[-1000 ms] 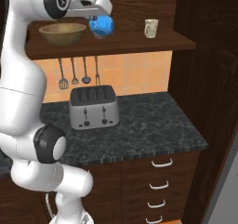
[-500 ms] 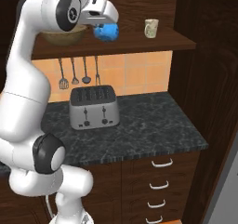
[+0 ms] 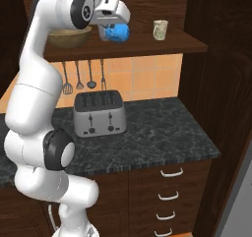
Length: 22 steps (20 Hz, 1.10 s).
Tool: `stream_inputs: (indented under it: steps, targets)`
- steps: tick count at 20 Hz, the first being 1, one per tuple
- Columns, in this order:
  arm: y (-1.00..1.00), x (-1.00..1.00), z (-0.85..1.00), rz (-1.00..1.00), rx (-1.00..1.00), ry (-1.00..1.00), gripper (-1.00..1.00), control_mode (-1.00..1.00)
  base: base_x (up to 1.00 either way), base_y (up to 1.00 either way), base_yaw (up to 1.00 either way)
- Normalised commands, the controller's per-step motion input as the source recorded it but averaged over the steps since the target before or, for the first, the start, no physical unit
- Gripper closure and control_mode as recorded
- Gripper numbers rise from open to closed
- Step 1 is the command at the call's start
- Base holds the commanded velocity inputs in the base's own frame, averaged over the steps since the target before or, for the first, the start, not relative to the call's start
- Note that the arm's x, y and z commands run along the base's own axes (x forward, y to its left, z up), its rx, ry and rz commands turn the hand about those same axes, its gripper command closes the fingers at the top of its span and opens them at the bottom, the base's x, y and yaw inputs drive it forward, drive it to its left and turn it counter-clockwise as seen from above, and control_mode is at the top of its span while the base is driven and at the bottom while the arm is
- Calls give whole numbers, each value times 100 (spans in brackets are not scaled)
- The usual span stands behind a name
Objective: Gather all objects into one cabinet and sort the glasses and bowls to opposite sides.
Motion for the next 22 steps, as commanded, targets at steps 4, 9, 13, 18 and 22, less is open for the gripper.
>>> stream_inputs:
  steps: [4, 9, 13, 18, 22]
  targets:
    - [0, 7, -11, 3, -5, -21, 100, -100, 0, 0, 0]
    - [0, 47, -53, 13, -2, -24, 100, -100, 0, 0, 0]
    - [0, 45, -54, 18, -2, -27, 100, -100, 0, 0, 0]
    - [0, 59, -30, 5, 0, -6, 100, -100, 0, 0, 0]
    - [0, 86, -3, 0, 0, 1, 100, -100, 0, 0, 0]
